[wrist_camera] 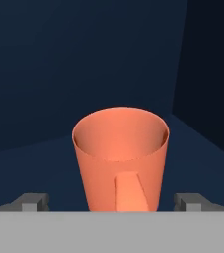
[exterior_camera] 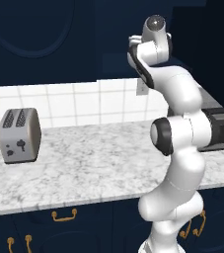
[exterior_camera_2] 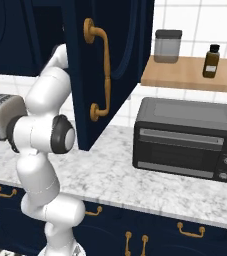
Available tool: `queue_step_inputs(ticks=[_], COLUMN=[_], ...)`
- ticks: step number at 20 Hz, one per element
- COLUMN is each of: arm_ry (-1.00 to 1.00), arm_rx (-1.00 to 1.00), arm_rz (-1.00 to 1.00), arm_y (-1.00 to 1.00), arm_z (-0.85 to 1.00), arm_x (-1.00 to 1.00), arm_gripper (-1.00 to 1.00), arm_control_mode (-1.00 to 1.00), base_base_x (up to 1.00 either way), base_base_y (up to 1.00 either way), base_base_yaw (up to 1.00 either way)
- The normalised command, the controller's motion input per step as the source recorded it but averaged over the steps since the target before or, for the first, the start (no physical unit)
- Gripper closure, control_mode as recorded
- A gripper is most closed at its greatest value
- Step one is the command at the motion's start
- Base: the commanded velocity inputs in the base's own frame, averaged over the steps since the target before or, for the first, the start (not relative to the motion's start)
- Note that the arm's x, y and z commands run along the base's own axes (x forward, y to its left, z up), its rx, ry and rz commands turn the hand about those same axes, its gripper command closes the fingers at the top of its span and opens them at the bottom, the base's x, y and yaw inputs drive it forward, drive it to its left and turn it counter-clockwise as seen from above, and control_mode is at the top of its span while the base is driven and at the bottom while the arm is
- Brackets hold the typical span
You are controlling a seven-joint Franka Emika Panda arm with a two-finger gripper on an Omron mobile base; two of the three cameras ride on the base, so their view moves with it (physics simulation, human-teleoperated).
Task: Gather all objects into one cabinet and sort the glasses and bowls to opposite sides.
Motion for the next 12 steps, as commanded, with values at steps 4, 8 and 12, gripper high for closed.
queue_step_inputs(ticks=[4,8,12], arm_ry=[0.0,0.0,0.0], arm_rx=[0.0,0.0,0.02], arm_rz=[-0.03,-0.01,0.0], arm_y=[-0.05,-0.01,0.0], arm_z=[-0.05,-0.01,-0.01], arm_x=[0.29,0.12,0.0], arm_gripper=[-1.0,-1.0,-1.0], arm_control_mode=[-1.0,-1.0,-1.0], base_base_x=[0.0,0.0,0.0], base_base_y=[0.0,0.0,0.0], base_base_yaw=[0.0,0.0,0.0])
